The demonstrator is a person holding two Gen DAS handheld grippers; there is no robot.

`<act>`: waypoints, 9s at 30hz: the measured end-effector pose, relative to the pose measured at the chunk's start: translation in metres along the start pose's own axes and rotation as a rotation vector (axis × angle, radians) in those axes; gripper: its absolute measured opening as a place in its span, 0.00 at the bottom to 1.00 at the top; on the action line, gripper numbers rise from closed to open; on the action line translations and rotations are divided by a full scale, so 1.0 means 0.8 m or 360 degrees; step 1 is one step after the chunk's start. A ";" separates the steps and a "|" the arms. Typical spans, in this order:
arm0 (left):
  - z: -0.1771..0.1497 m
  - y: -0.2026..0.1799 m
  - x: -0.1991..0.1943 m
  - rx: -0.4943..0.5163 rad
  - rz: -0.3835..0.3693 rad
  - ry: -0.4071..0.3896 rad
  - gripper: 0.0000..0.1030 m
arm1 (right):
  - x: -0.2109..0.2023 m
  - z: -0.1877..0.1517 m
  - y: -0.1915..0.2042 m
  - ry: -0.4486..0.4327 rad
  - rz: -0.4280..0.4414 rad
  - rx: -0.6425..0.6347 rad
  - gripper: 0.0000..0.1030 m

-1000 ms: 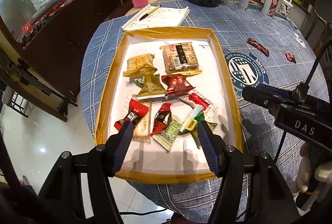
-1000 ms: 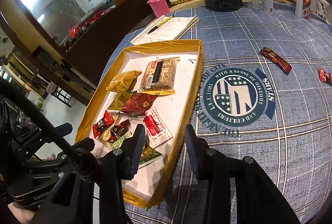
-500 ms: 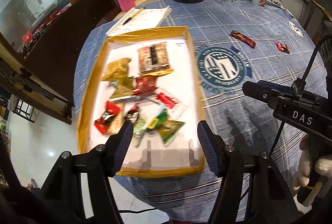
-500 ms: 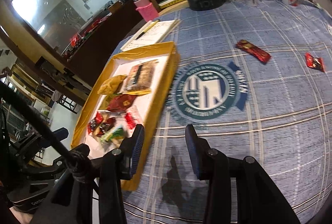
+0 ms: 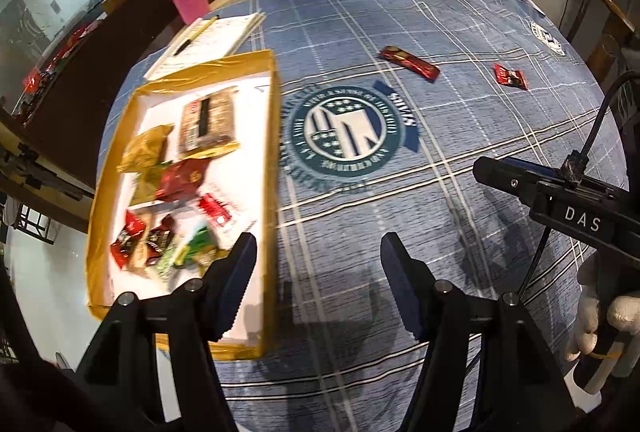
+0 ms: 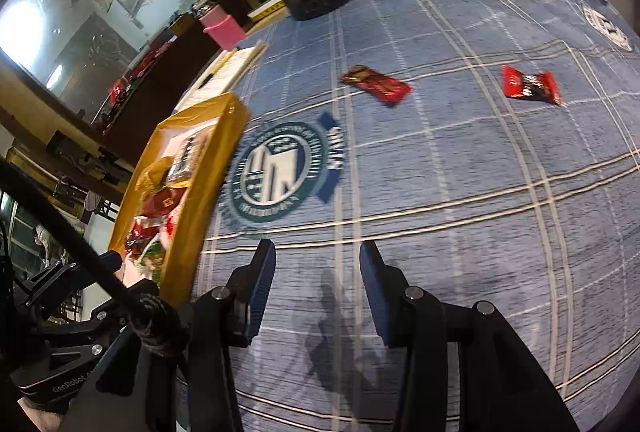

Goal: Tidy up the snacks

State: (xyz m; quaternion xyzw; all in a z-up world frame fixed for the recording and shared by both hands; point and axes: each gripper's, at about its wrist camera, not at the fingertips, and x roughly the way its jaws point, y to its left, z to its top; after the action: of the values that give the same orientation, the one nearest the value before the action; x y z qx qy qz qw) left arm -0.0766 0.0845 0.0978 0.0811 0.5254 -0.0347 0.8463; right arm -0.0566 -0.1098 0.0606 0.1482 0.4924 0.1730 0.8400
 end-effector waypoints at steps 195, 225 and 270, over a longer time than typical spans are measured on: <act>-0.096 0.283 0.018 -0.0605 -0.0407 -0.0183 0.26 | 0.077 -0.026 0.273 0.0031 -0.0024 -0.0546 0.23; -0.081 0.294 0.072 -0.0511 -0.0440 -0.0059 0.26 | 0.163 -0.033 0.300 0.0211 -0.0136 -0.0522 0.23; -0.086 0.259 -0.009 -0.0497 0.0052 -0.0206 0.67 | 0.081 -0.072 0.297 -0.0013 -0.0027 -0.0548 0.36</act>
State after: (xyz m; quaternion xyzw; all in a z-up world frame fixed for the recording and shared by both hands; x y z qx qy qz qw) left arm -0.1103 0.3005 0.0951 -0.0454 0.4674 0.0560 0.8811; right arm -0.1123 0.1361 0.0827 -0.0014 0.4532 0.2471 0.8565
